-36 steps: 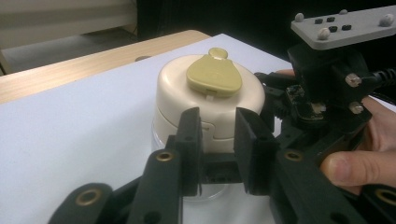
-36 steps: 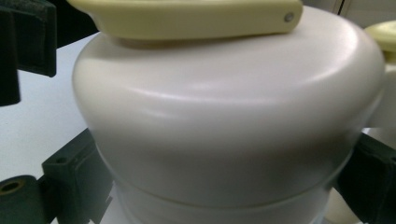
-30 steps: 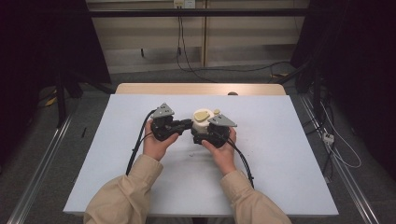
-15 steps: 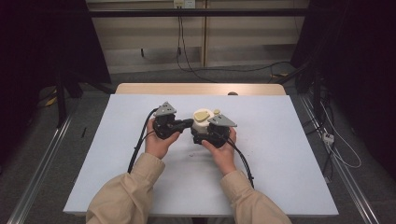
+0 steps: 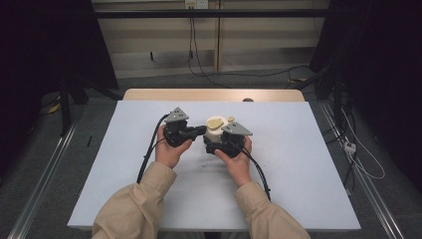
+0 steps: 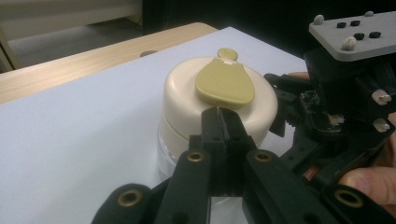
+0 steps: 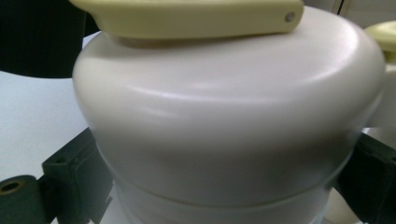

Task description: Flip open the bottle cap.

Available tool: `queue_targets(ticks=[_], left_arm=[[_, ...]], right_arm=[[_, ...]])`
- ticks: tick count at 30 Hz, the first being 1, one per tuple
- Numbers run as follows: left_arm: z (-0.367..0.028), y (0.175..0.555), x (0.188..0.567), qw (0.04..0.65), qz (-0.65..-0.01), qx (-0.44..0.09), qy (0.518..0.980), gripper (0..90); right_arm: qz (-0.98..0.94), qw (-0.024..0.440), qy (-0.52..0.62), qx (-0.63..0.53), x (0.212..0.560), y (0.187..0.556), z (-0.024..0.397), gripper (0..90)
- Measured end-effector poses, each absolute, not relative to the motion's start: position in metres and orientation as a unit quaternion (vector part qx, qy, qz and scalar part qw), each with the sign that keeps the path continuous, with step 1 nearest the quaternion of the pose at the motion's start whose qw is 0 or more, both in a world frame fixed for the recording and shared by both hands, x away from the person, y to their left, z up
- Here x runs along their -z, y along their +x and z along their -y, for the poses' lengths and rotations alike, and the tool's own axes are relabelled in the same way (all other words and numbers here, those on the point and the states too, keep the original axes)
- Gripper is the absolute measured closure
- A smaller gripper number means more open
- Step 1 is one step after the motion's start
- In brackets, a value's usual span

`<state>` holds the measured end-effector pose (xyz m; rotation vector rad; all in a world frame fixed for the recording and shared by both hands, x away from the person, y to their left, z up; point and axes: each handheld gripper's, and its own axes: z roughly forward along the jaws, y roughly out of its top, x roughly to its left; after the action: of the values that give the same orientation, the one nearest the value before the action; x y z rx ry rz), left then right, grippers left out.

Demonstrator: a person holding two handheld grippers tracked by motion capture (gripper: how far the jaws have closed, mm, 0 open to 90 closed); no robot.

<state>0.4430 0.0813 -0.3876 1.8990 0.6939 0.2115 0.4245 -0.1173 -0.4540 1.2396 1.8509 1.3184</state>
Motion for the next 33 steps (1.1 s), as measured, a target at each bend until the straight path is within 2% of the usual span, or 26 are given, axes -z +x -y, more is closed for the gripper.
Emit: queue_targets(ticks=[33], left_arm=[[-0.0752, 0.4451, 0.3780, 0.519, -0.284, -0.091, 0.801, 90.0]], right_arm=[[-0.689, 0.275, 0.461, -0.487, 0.4534, 0.4239, 0.1167, 5.0]])
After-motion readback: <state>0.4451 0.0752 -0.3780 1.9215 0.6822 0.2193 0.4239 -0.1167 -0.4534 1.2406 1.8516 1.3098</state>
